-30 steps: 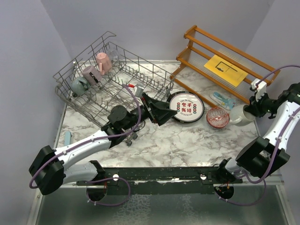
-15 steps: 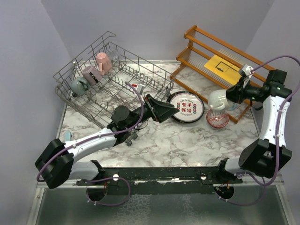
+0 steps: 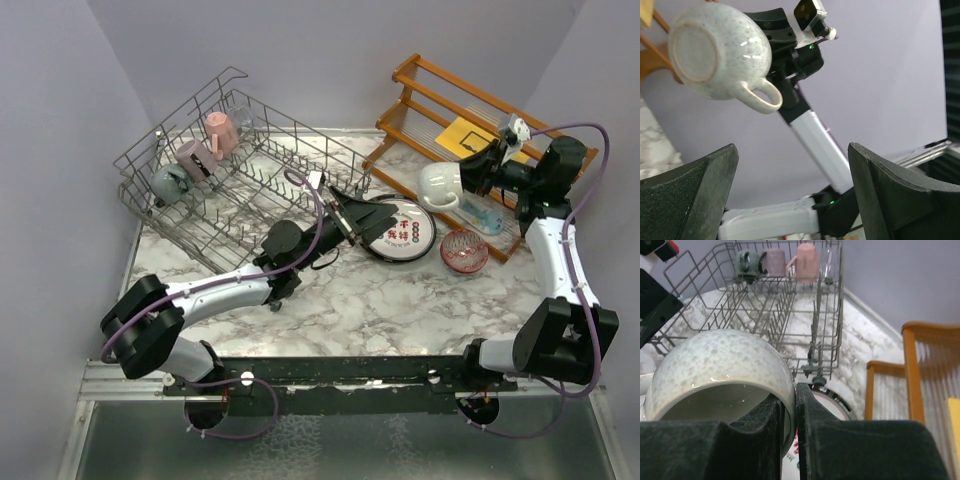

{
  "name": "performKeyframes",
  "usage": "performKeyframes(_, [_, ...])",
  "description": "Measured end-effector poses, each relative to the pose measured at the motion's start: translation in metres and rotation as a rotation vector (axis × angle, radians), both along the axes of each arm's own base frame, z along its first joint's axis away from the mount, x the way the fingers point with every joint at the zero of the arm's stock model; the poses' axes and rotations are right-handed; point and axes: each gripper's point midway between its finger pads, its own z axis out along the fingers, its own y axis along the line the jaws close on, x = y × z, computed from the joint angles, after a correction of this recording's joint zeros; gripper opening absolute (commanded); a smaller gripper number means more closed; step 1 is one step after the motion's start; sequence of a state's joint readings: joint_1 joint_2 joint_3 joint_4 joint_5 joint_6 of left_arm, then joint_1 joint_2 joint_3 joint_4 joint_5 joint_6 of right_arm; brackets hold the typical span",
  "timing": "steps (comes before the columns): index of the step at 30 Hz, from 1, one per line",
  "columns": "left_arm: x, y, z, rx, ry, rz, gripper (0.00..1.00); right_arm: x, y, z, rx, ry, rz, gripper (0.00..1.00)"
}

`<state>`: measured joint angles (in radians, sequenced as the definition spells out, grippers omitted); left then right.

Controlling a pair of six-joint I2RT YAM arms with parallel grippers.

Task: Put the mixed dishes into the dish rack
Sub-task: Pick up the cup at the center of the board.

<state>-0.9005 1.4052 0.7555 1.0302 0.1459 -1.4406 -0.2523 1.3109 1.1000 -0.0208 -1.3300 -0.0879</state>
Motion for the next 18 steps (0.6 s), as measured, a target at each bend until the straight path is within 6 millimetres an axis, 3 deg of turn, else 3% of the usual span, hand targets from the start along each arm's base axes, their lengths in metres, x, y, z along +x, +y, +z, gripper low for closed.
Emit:
performKeyframes(11, [0.011, -0.037, 0.076, -0.046, 0.222, 0.056, 0.91, 0.035, 0.009, 0.058, 0.052, -0.235, 0.023, 0.01])
performKeyframes(15, [0.013, -0.051, 0.074, -0.019, 0.271, 0.056, 0.88, 0.037, 0.015, 0.094, 0.06, -0.359, 0.019, 0.01])
performKeyframes(17, [0.014, -0.058, 0.065, 0.006, 0.3, 0.052, 0.87, 0.036, 0.016, 0.1, 0.068, -0.369, 0.016, 0.01])
performKeyframes(18, [0.014, -0.061, 0.06, 0.018, 0.311, 0.053, 0.86, 0.032, 0.02, 0.117, 0.061, -0.447, 0.027, 0.01])
